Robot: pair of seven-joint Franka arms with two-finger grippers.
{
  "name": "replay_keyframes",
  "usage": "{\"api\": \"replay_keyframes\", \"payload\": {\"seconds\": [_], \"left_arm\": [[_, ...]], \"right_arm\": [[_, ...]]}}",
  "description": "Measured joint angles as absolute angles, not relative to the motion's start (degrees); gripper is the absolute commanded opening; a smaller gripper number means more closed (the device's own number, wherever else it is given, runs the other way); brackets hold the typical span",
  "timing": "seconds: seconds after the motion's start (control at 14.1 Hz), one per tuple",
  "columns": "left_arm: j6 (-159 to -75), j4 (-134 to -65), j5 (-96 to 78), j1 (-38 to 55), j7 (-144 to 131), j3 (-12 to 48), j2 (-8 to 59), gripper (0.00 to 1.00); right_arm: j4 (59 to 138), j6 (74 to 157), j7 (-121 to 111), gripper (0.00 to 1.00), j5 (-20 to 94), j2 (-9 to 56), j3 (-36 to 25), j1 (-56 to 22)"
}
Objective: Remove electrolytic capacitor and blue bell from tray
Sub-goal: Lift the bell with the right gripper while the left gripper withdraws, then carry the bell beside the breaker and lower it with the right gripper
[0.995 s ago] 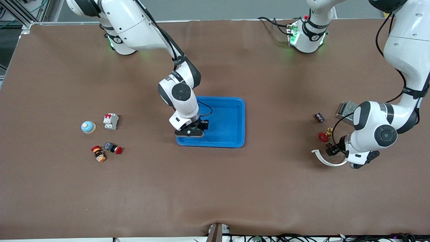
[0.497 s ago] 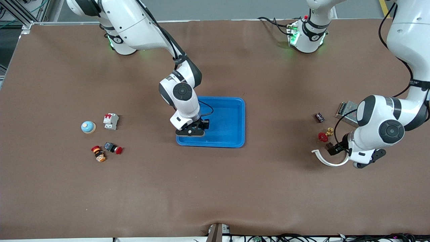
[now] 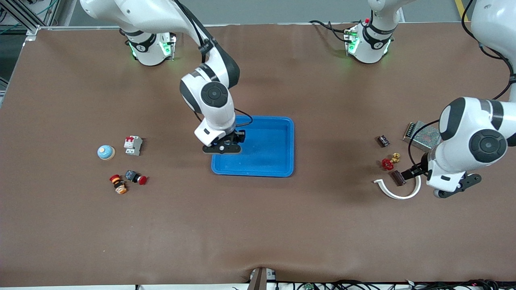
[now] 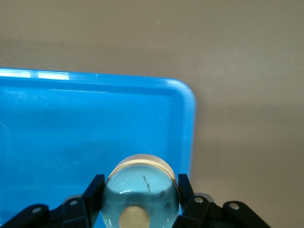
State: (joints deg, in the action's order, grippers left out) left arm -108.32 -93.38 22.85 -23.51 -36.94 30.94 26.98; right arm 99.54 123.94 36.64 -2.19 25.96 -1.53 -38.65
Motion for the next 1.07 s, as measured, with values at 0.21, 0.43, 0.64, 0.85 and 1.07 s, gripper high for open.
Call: {"api": "replay_keyframes", "payload": {"seconds": [0.21,0.43,0.64,0.85,1.07], "left_arm": [[-104.69,-90.2,20.94,-23.54,-29.61,31.21,25.47,1.0],[-102.73,-89.13,19.09,-23.96,-25.91,31.22,22.67,1.0],[-98.63,-87.35,17.1,-24.02,-23.15,31.56,19.62,1.0],[-93.96,-83.59,13.46,-24.03,-21.34,31.8,17.51,1.0],[-89.61,-79.99,13.07,-24.04,-20.5,32.13,16.63,1.0]], "right_arm": [[102.15,121.43,29.32,0.39,-2.19,21.95,-1.81,-35.32],[107.04,121.41,21.55,0.39,-2.19,17.67,-1.93,-31.49],[111.61,121.68,14.44,0.39,-2.19,13.71,-2.02,-28.18],[115.85,124.75,6.78,0.39,-2.19,11.85,-2.11,-24.15],[120.37,131.19,-1.03,0.39,-2.19,11.64,-2.15,-19.82]]}}
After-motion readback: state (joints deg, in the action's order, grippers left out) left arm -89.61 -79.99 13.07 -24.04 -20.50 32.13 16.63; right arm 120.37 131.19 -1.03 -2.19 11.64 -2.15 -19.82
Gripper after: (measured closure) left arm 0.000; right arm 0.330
